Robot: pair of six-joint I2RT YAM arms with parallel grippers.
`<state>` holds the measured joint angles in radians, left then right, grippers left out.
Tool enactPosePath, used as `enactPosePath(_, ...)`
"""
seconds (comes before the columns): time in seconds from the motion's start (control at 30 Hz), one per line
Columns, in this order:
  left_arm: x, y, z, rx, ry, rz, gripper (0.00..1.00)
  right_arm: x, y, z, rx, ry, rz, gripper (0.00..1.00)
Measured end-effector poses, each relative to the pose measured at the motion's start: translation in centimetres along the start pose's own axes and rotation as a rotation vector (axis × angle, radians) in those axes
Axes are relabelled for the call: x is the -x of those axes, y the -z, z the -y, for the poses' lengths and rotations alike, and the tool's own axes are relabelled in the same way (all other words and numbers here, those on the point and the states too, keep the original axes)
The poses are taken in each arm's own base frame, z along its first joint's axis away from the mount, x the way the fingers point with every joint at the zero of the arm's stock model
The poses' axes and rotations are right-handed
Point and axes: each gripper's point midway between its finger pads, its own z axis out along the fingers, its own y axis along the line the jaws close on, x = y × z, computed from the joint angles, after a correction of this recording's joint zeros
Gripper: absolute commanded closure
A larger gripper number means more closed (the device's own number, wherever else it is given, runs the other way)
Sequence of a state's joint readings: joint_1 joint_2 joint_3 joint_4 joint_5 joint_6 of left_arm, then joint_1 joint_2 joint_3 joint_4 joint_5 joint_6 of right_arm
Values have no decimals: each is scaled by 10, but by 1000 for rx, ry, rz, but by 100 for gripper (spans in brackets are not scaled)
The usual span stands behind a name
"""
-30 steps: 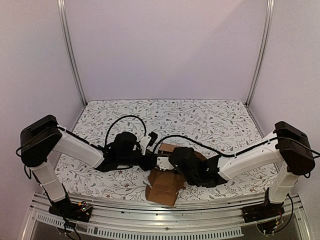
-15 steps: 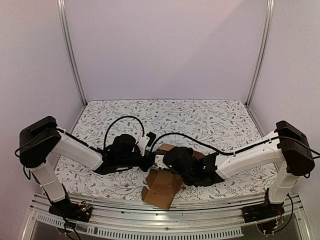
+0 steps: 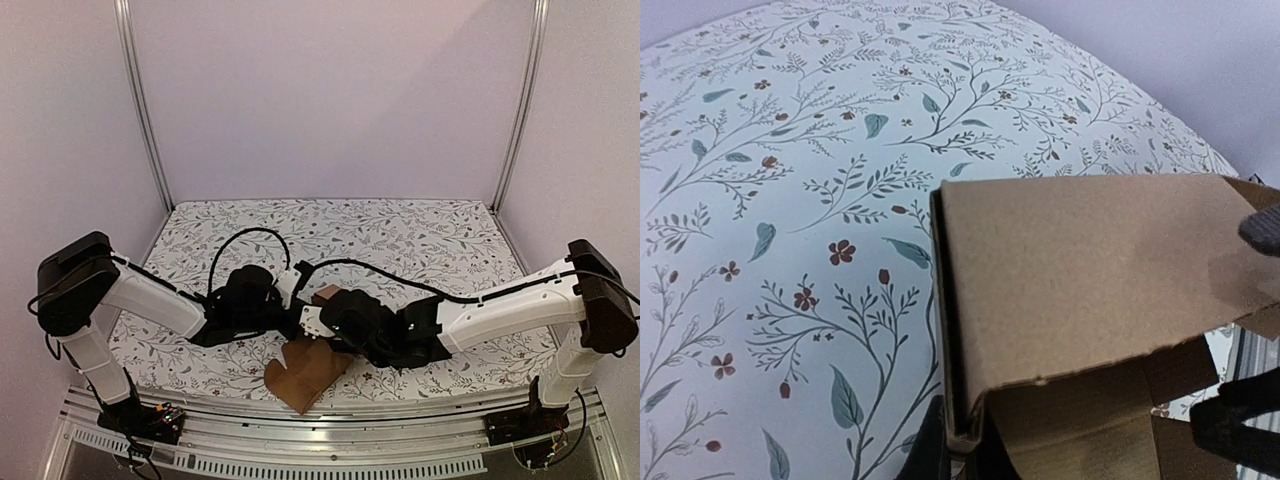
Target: Fold the paper box
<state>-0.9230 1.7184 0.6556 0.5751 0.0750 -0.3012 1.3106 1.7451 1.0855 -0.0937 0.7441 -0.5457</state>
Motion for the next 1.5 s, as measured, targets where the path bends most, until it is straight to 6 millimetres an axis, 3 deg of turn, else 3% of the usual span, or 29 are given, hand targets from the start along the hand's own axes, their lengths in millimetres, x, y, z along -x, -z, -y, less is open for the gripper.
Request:
enactPosePath(0.17, 17, -4, -1, 26, -52, 16, 100, 15, 19, 18, 73, -118, 74, 35)
enactPosePath(0.3, 32, -6, -1, 43, -117, 41, 100, 26, 39, 48, 124, -259, 160, 32)
enactPosePath(0.43, 35, -7, -1, 49, -181, 46, 100, 22, 52, 89, 151, -429, 222, 31)
enactPosePath(0.57, 45, -14, 5, 16, -228, 45, 100, 9, 48, 122, 166, -594, 240, 32)
enactPosePath(0.63, 52, -20, 10, -10, -250, 45, 100, -4, 38, 132, 180, -691, 222, 39)
enactPosePath(0.77, 52, -26, 14, -39, -274, 40, 100, -28, 15, 146, 219, -880, 189, 80)
enactPosePath(0.83, 46, -30, 13, -46, -277, 29, 100, -35, 5, 147, 229, -945, 179, 98)
enactPosePath(0.87, 40, -33, 12, -47, -278, 17, 100, -38, 1, 146, 236, -974, 175, 100)
enactPosePath(1.07, 14, -46, 4, -46, -277, -44, 100, -41, -22, 121, 286, -1058, 170, 100)
enactPosePath(1.27, 18, -53, 2, -37, -277, -23, 100, -43, -42, 89, 358, -1137, 173, 100)
enactPosePath(1.5, 19, -55, 1, -31, -270, -11, 100, -31, -49, 73, 440, -1193, 214, 100)
